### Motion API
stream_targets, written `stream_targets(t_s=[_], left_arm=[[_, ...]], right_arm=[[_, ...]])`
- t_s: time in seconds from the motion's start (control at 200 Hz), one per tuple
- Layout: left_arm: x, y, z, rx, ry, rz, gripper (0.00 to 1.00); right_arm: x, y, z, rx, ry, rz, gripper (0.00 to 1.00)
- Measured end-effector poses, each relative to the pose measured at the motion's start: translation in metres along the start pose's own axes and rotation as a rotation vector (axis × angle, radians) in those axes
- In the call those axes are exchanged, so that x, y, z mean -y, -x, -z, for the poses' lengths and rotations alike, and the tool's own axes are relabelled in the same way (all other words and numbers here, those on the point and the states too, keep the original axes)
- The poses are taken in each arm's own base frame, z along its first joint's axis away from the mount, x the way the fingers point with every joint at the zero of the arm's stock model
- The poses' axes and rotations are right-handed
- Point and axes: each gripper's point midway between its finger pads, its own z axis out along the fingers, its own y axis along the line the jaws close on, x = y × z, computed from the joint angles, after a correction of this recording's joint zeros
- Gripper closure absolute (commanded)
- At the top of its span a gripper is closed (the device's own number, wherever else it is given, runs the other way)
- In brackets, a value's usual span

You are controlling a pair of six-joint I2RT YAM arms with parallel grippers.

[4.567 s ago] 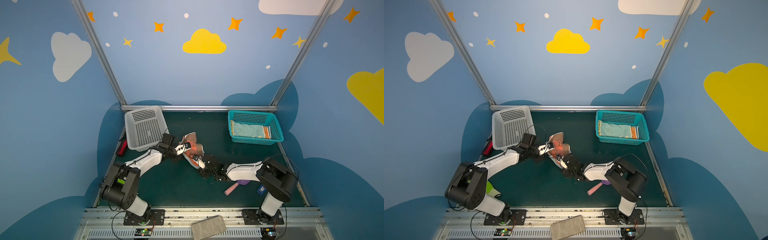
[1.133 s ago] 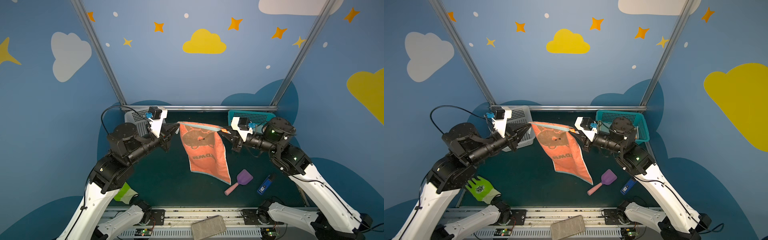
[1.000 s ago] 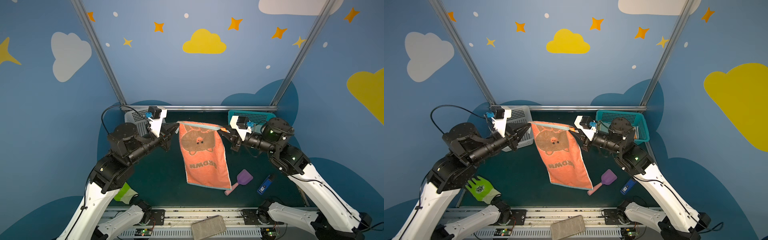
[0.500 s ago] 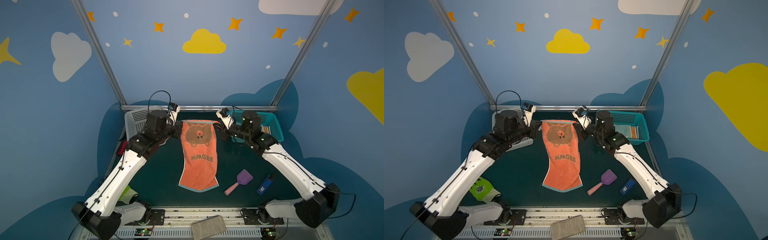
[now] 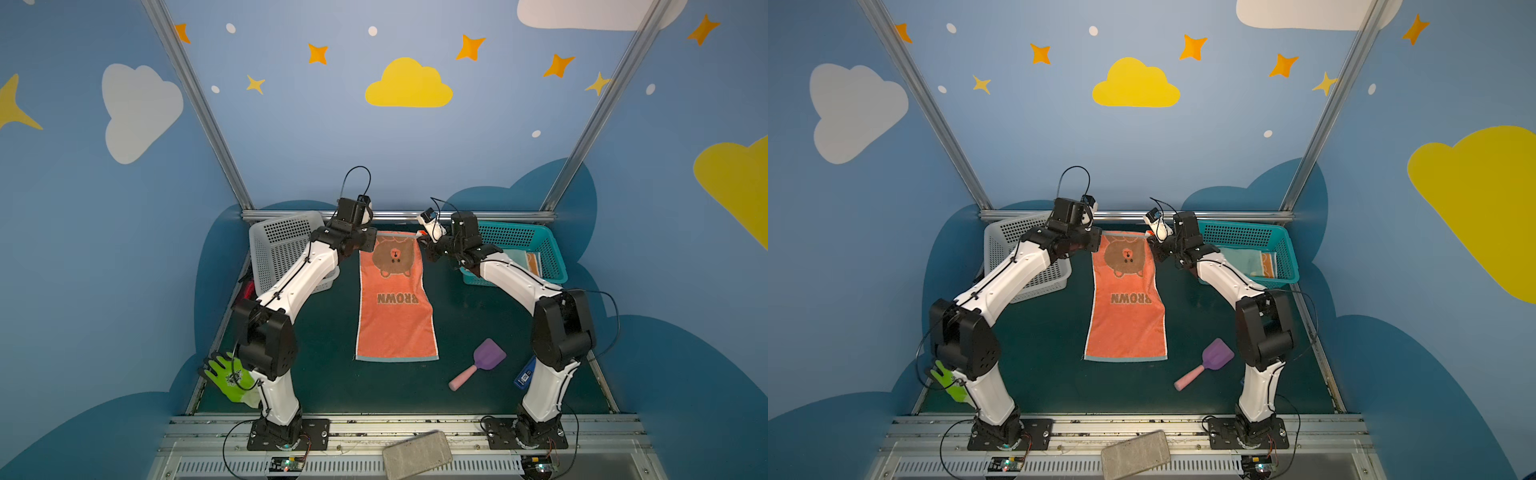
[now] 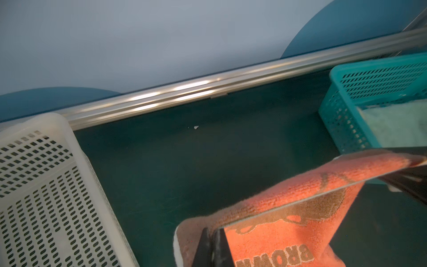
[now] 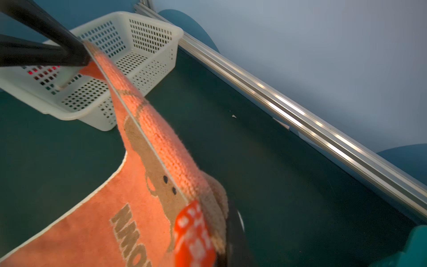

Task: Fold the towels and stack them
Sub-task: 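Lower the towel flat with both grippers and bring the held edge toward the robot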

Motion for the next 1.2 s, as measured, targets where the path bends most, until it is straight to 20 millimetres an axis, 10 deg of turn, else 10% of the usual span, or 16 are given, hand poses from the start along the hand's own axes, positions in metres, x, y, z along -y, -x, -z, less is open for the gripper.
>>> stream_targets(t_s=[0.536,0.856,1.201], left_arm=[[0.015,-0.023,-0.025,-0.071,0.130,-0.100,0.96],[0.016,-0.038,-0.027,-0.119,0.114,-0.126,0.96],[0.033,-0.090,-0.015,-0.217,0.011,-0.093,0.96]], right_arm=[[0.031,-0.013,-0.010,-0.026,-0.077,0.206,1.00],[0.005,-0.062,-0.008,-0.130,0.071,0.254,1.00],[-0.030,-0.074,0.042,-0.286,0.184,0.129,1.00]])
